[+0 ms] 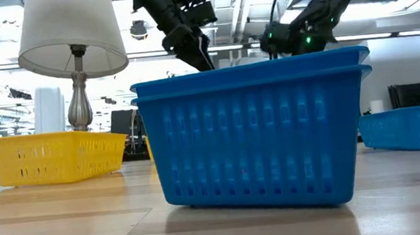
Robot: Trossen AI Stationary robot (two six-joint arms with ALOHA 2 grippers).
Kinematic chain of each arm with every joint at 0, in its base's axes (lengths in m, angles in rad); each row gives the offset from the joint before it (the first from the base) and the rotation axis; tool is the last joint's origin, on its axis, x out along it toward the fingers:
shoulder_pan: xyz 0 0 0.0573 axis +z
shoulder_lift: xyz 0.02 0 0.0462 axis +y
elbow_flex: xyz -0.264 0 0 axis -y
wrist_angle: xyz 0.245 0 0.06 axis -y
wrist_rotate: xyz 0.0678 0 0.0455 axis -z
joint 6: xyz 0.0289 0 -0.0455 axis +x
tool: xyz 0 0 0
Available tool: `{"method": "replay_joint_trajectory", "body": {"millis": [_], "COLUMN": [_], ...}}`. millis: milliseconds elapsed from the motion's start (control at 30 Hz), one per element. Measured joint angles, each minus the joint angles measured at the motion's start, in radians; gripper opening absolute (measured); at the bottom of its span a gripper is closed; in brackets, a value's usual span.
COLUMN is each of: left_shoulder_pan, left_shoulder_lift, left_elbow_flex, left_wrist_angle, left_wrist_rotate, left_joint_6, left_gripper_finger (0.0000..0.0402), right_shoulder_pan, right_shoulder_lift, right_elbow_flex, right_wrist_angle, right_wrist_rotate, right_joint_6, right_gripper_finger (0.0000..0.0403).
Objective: Stack baskets by color
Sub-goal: Stack the top right yellow basket on top of the top left yellow basket
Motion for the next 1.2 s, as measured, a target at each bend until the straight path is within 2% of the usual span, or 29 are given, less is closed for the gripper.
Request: {"method": "replay_joint_trajectory", "body": {"millis": [167, 333, 433, 600, 767, 900, 1200], "left_shoulder_pan": [0.006, 0.014, 0.017, 0.020, 0.031, 0.033, 0.040], "left_shoulder_lift": [0.001, 0.003, 0.003, 0.053, 0.115, 0.146, 0.211], "left_elbow_flex": [-0.081, -0.224, -0.280, -0.243, -0.148, -0.091, -0.063], "left_wrist_angle": [0.116, 0.342, 0.450, 0.402, 0.300, 0.186, 0.147], "left_wrist_rotate": [0.066, 0.066, 0.062, 0.031, 0.028, 0.055, 0.068], "left_joint_6": [0.107, 0.245, 0.317, 0.336, 0.365, 0.412, 0.507], "left_gripper_finger": [0.0176, 0.0176, 0.0176, 0.0176, 0.0176, 0.0176, 0.0176], "right_shoulder_pan": [0.026, 0.090, 0.136, 0.207, 0.269, 0.298, 0.333], "right_shoulder_lift": [-0.189, -0.454, -0.591, -0.743, -0.807, -0.811, -0.750], "right_elbow_flex": [0.000, 0.000, 0.000, 0.001, 0.001, 0.001, 0.000], "right_wrist_angle": [-0.108, -0.250, -0.268, -0.276, -0.291, -0.316, -0.352], "right_wrist_rotate": [0.000, 0.003, 0.011, 0.019, 0.082, 0.111, 0.114], "right_joint_6": [0.033, 0.077, 0.103, 0.141, 0.159, 0.171, 0.185], "right_gripper_finger": [0.0157, 0.0157, 0.0157, 0.0157, 0.0157, 0.0157, 0.0157]}}
